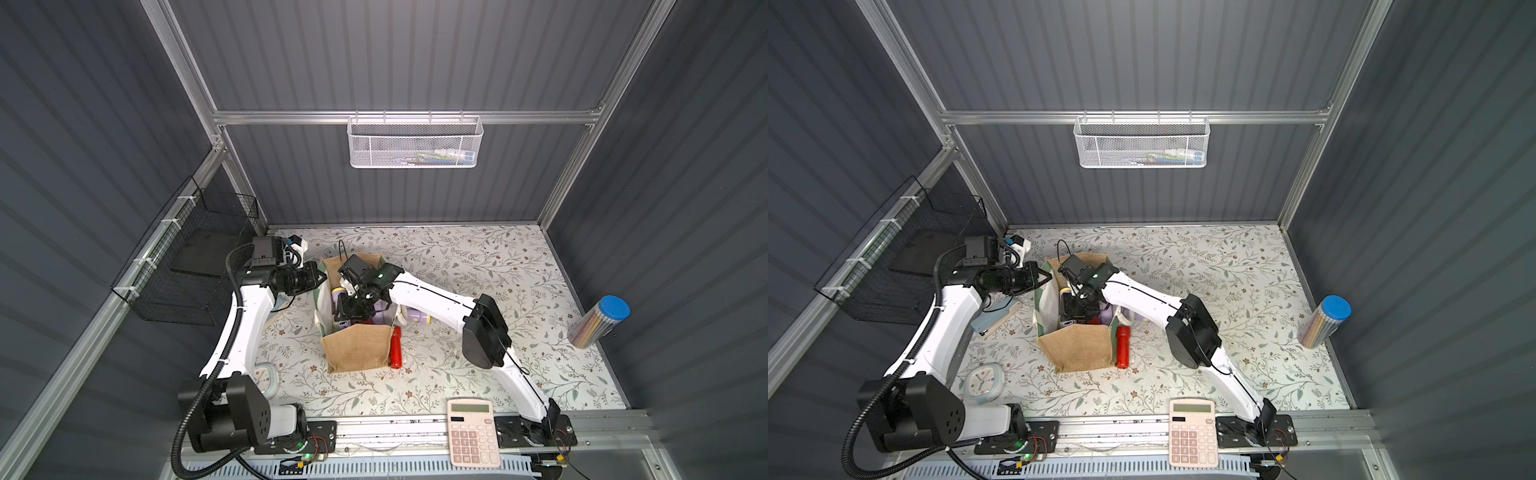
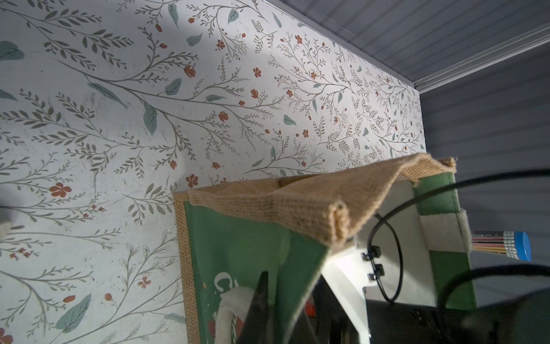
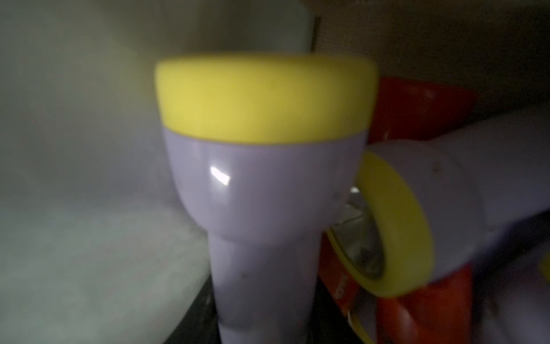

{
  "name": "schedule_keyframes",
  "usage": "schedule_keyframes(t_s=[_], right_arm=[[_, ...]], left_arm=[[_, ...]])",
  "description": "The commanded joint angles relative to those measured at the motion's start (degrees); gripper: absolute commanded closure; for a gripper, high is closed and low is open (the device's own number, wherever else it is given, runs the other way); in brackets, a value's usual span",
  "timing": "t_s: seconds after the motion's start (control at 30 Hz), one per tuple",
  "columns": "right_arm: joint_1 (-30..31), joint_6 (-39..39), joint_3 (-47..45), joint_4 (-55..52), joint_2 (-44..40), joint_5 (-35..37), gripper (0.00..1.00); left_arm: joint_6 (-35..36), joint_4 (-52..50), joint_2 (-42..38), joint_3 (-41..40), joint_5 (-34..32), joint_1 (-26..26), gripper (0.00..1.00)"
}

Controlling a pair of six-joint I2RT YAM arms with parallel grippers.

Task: Put the flashlights into the tote bags
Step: Place the flashlight in the canvas bag.

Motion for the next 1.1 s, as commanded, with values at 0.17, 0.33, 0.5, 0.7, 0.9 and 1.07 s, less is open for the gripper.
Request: schedule_keyframes(t_s=[0.17, 0.33, 0.5, 0.7, 0.9, 1.07], right_arm=[[-0.77, 1.39, -0.86, 3.52, 1.25, -4.99, 0.51], [-0.92, 0.37, -0.95, 3.70, 0.24, -4.56, 0.43], [-0.97, -1.16, -1.96, 4.63, -2.21, -4.31, 0.39], [-1.01, -4.08, -3.30, 5.58, -5.77, -2.57, 0.37], [-1.10, -7.42, -5.88, 7.12, -11.29, 0.52, 0.36], [-1.14, -10.40, -9.33, 9.62, -16.25, 4.10, 0.36]], left_arm=[[-0.03, 0.94, -0.61, -0.32, 1.40, 0.04, 1.00], [0.05, 0.68, -0.64, -0.02, 1.22, 0.04, 1.00], [0.06, 0.59, -0.53, 0.07, 1.00, 0.04, 1.00], [0.47, 0.16, -0.61, 0.37, 0.28, 0.04, 1.00], [0.67, -0.03, -0.61, 0.29, -0.16, 0.04, 1.00], [0.84, -0.11, -0.74, 0.33, -0.60, 0.04, 1.00]])
